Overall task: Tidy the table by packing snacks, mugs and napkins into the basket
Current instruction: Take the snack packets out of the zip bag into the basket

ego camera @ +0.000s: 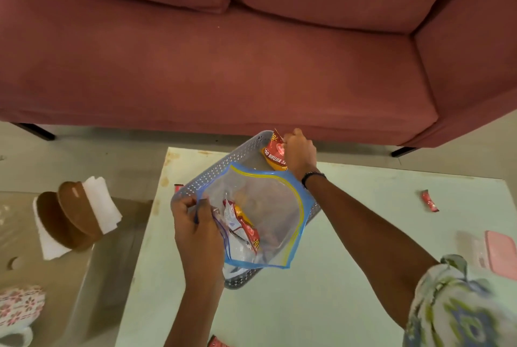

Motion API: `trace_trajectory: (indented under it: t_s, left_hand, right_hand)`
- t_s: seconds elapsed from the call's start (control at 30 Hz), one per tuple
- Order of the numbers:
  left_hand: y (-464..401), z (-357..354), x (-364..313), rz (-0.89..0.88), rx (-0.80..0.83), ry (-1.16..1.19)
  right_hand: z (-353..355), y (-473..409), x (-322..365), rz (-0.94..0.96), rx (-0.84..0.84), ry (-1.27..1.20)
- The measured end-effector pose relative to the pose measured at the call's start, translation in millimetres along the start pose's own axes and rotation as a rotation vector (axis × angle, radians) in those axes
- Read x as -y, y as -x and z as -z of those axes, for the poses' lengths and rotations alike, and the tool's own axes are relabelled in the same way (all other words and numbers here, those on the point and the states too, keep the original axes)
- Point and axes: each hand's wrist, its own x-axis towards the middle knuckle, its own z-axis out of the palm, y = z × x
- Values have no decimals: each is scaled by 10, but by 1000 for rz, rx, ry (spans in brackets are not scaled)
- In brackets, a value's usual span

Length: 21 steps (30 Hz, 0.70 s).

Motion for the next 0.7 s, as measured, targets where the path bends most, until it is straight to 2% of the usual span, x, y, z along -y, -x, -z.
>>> trace_trajectory:
  t_s: [0.13, 0.33, 0.53, 0.6, 0.7]
  left_hand:
    - [-3, -10, 48, 27, 12, 17]
    - [-67, 0, 46, 34, 21, -17]
    - [-65, 90, -3, 34, 97, -89]
    - [-36, 131, 11, 16, 99, -155]
    - [64, 209, 39, -35, 62, -311]
  right_hand:
    - [-157, -151, 6, 40, 10, 54]
    - [-109, -239, 10, -40, 12, -13]
    - [7, -110, -7, -66, -2, -72]
    - [92, 43, 11, -72, -66, -151]
    - [351, 505, 107, 24, -283, -362]
